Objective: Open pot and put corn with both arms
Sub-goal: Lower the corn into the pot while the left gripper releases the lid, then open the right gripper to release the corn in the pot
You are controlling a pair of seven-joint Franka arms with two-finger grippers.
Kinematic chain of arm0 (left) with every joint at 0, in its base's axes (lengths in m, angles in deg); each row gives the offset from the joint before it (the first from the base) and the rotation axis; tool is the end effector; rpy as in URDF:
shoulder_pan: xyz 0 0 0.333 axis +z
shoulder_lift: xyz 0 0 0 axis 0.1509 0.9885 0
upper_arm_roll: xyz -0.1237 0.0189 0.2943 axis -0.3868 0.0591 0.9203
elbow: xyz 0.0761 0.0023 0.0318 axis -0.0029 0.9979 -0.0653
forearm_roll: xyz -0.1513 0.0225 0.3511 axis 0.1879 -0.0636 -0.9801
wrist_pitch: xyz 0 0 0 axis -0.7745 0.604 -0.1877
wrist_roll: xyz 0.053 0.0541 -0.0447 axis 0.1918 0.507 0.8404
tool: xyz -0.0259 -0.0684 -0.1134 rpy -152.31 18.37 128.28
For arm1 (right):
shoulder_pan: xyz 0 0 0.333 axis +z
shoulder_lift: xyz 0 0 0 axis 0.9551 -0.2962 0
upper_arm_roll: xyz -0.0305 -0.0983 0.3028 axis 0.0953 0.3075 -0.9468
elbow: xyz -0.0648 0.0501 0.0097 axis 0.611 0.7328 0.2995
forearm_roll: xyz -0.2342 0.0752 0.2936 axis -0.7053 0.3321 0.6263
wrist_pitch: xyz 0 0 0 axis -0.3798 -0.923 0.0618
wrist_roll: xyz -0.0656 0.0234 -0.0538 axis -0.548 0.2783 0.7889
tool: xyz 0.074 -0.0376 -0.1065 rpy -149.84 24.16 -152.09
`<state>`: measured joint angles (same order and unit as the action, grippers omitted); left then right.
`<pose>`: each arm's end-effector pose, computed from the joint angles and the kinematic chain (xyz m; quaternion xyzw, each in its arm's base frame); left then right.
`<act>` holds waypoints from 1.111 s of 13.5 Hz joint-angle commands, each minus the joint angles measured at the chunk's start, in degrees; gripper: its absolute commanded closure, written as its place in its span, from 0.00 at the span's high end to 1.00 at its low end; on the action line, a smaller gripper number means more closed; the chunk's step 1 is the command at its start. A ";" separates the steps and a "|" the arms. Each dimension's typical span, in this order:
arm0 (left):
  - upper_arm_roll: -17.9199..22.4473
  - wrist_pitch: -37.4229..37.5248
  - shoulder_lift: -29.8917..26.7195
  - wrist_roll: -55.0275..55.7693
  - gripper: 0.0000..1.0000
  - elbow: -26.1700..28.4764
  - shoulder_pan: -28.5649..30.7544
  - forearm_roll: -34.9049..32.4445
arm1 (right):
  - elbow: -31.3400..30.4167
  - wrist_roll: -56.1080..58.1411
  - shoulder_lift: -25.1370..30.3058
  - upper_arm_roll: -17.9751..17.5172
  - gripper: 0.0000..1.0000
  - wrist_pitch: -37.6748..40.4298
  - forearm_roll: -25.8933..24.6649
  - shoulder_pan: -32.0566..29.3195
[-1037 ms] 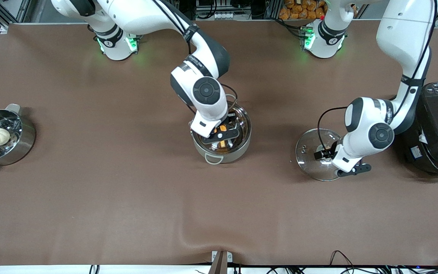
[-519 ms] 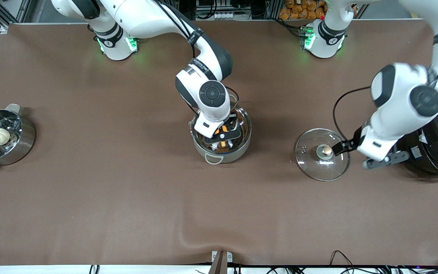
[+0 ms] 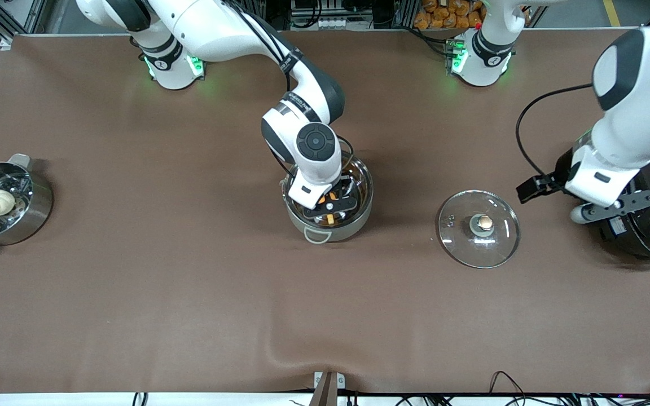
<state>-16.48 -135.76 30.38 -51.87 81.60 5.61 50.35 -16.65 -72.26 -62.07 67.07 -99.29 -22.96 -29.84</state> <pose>0.5854 -0.0961 0.5156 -0.9939 -0.1101 -0.0017 0.0053 0.5213 0.5134 0.2797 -0.9928 -0.1085 0.0486 0.0157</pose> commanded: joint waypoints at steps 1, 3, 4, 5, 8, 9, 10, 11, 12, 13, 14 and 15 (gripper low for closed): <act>-0.68 7.98 -1.28 0.73 1.00 -5.09 0.08 -0.84 | 1.63 -2.27 0.04 0.37 1.00 0.76 -1.63 0.40; -0.94 12.39 -1.37 0.90 1.00 -7.99 0.17 -0.76 | 1.72 -3.25 1.36 0.45 1.00 2.59 -1.71 -0.57; -0.77 13.98 -1.37 0.81 1.00 -8.35 0.08 -1.02 | 1.80 -3.16 2.24 0.46 1.00 4.08 -1.72 -1.70; -0.86 14.17 -2.15 0.64 1.00 -8.70 0.25 -1.02 | 1.81 -2.81 3.46 0.46 1.00 4.88 -1.63 -3.37; -0.86 14.08 -5.05 0.29 1.00 -8.53 0.17 -0.23 | 1.54 -1.15 7.07 0.37 1.00 8.21 -1.54 -9.17; -1.73 14.08 -5.58 0.37 1.00 -8.27 0.08 -0.23 | 1.54 1.73 7.86 0.37 1.00 9.71 -1.63 -11.19; -3.13 14.08 -6.11 0.55 1.00 -8.01 0.17 -0.40 | 1.54 4.46 8.65 0.37 1.00 11.29 -1.63 -13.38; -3.58 14.17 -6.81 0.90 1.00 -7.48 0.17 -0.41 | 1.46 6.83 9.45 0.37 1.00 13.22 -1.71 -15.84; -3.76 14.08 -7.17 0.90 1.00 -7.04 0.17 -0.41 | 1.54 9.55 10.06 0.37 1.00 14.81 -1.72 -18.56; -3.85 14.08 -7.43 0.99 1.00 -6.69 0.25 -0.41 | 1.45 12.98 10.77 0.45 1.00 16.21 -1.72 -21.55; -3.85 14.08 -8.04 0.99 1.00 -6.16 0.25 -0.41 | 1.45 16.23 11.12 0.46 1.00 17.45 -1.80 -24.88; -3.85 14.08 -8.22 0.99 1.00 -6.16 0.43 -0.41 | 1.45 19.31 11.21 0.46 1.00 18.50 -2.06 -27.88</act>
<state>-20.10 -122.15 24.05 -51.82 73.85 5.55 50.36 -13.92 -57.58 -52.46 68.93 -82.54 -24.25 -52.40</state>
